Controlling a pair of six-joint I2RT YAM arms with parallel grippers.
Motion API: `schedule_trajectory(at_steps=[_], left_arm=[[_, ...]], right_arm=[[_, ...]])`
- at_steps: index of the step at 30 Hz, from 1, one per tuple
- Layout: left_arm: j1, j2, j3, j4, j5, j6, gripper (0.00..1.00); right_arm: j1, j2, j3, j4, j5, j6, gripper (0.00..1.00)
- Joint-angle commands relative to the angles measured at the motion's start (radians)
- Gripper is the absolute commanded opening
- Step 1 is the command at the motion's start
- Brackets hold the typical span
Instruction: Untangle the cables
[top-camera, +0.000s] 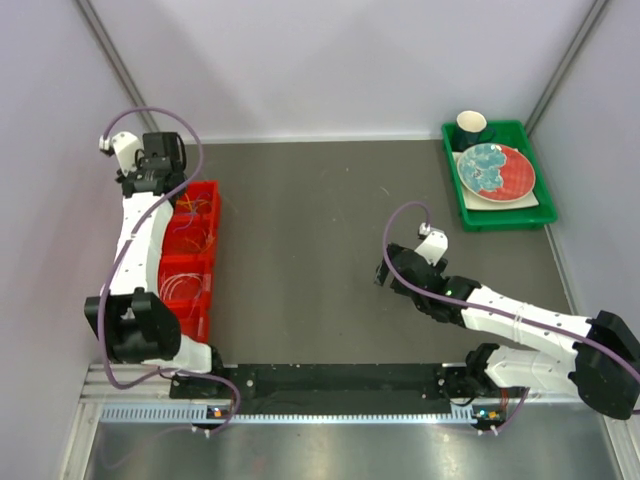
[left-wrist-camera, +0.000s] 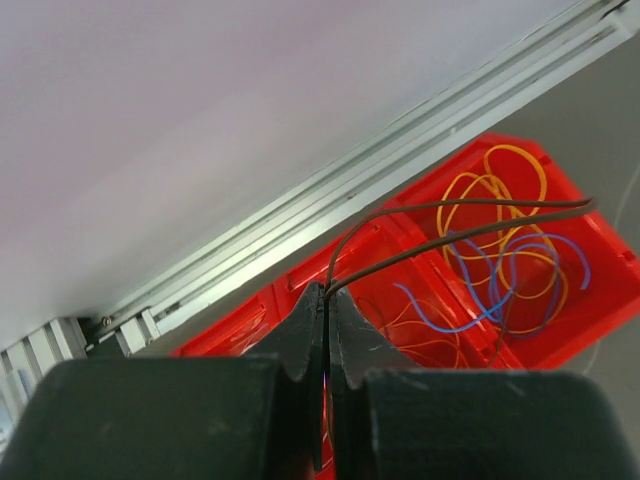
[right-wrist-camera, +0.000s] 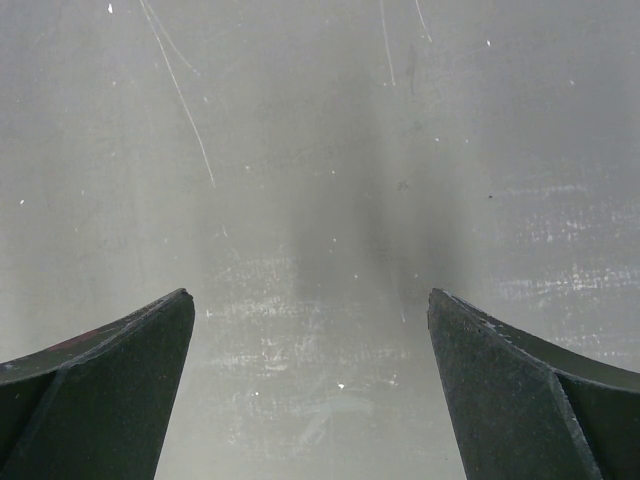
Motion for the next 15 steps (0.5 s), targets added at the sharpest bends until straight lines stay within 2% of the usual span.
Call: schedule_trajectory(at_steps=[1,5,7,8,9,10,11,12,15], left_arm=[[0.029,0.02,-0.043,0.01,-0.019,-0.09,0.0],[0.075,0.029,-0.109,0.032,0.014,-0.139,0.0],[0.112,0.044,-0.137,0.062,0.06,-0.149,0.08],[0.126,0.055,-0.137,0.062,0.114,-0.153,0.17],[0.138,0.067,-0.131,0.062,0.155,-0.152,0.31],[0.147,0.087,-0.108,0.058,0.189,-0.143,0.73],[0.148,0.093,-0.094,0.056,0.238,-0.138,0.9],[0.148,0.093,-0.085,0.055,0.255,-0.132,0.99],[0.146,0.058,-0.097,0.088,0.3,-0.118,0.99]], right_arm=[[-0.01,0.002,0.05,0.016,-0.004,-0.008,0.99],[-0.009,0.007,0.05,0.017,-0.006,-0.009,0.99],[-0.01,0.008,0.05,0.017,-0.006,-0.009,0.99],[-0.01,0.01,0.052,0.019,-0.007,-0.011,0.99],[-0.01,0.013,0.052,0.017,-0.007,-0.011,0.99],[-0.01,0.013,0.053,0.019,-0.007,-0.011,0.99],[-0.01,0.016,0.057,0.017,-0.009,-0.011,0.99],[-0.01,0.017,0.055,0.017,-0.007,-0.014,0.99],[-0.01,0.022,0.06,0.019,-0.007,-0.012,0.99]])
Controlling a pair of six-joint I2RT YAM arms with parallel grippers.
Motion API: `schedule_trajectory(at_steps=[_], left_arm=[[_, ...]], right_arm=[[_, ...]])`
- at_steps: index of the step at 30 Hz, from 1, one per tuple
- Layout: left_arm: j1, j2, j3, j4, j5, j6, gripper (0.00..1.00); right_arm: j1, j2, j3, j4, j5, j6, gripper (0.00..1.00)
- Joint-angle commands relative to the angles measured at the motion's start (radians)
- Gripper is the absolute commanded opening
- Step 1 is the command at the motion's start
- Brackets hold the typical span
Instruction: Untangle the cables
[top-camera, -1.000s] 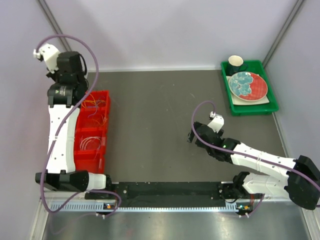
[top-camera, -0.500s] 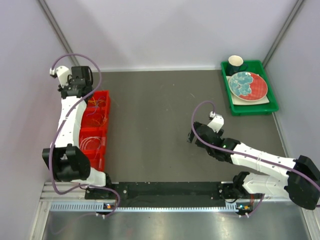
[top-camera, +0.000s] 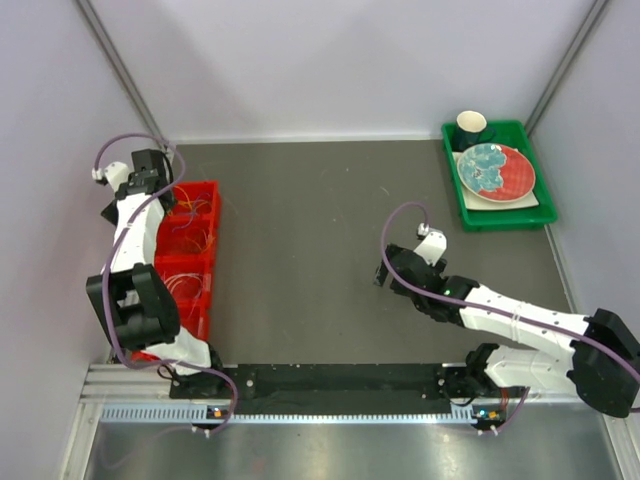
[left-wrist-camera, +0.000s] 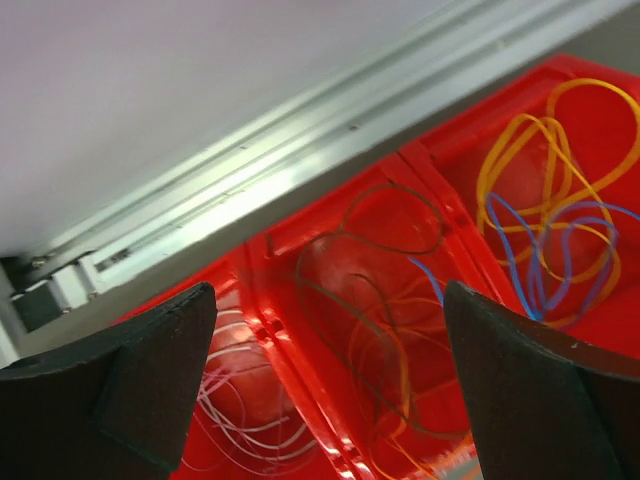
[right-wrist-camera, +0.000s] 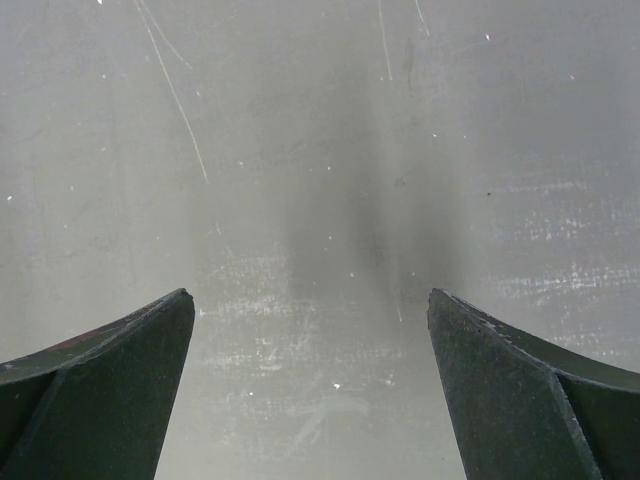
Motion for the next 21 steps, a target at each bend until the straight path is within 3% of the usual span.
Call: schedule_trajectory(at_steps=[1,12,21], left_arm=[[-0.004,-0.057,0.025,0.073,0.125,0.012,0.99],[-0.046,-0.168,0.021,0.085,0.274,0.098,0.99],[-0.192,-0.278,-0.05,0.168,0.249,0.11,0.99]], right_arm=[[-0.01,0.01,0.06,0.017,-0.004,-0.01,0.99],[-0.01,0.027,0.072,0.012,-0.011,-0.016,0.99],[-0.01,0.033,0.078,0.005,-0.014,-0.016,0.99]])
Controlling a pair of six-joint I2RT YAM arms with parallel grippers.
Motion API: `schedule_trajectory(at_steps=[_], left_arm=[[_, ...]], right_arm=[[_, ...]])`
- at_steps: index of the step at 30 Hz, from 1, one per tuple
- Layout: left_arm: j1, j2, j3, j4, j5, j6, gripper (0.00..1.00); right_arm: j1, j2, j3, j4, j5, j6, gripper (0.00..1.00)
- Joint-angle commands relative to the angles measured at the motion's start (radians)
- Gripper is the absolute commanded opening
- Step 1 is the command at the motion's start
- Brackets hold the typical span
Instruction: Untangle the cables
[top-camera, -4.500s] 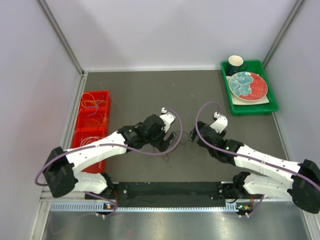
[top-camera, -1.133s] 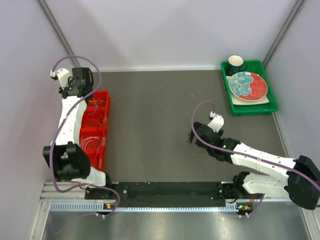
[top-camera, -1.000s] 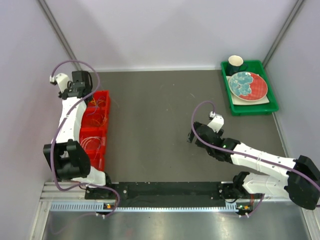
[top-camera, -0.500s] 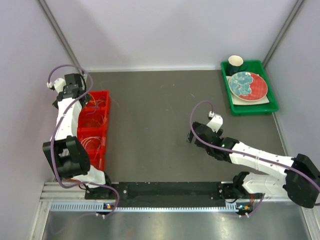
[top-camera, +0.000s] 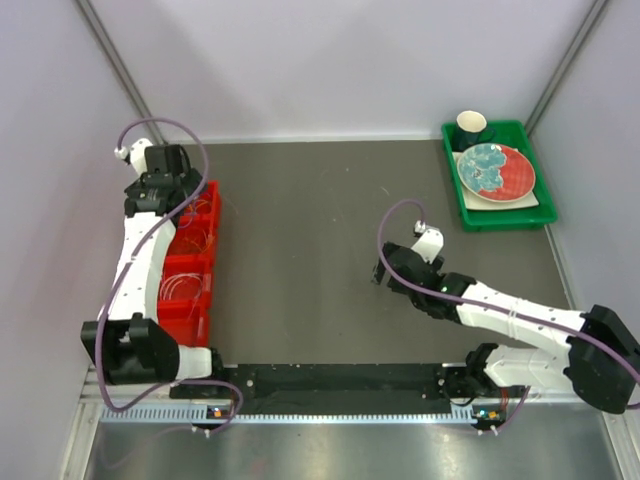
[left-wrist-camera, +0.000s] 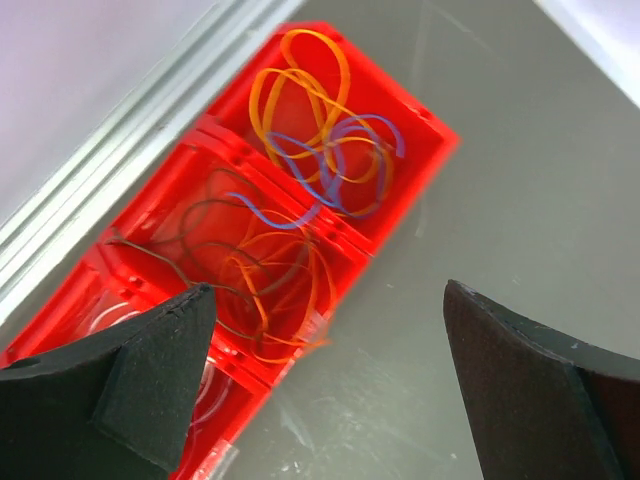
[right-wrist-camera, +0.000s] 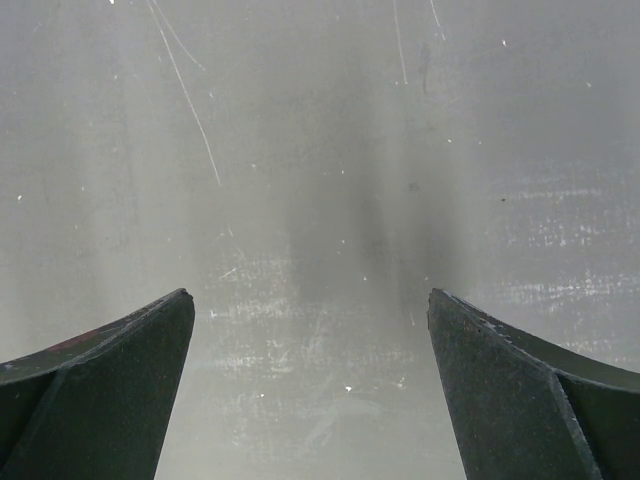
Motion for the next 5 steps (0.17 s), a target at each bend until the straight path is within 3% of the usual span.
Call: schedule_trajectory(at_steps=[1,5], left_arm=[[-0.045,-0.083,-0.04,0.111,0.021,0.029,0.99],[-0.109,-0.086,-0.061,0.134,0.037,0.102,0.99]], right_arm=[[-0.009,0.002,0.052,0.006,-0.004,-0.007,0.99],[-0.009,0.004,0.052,0.004,-0.004,-0.007,0.99]])
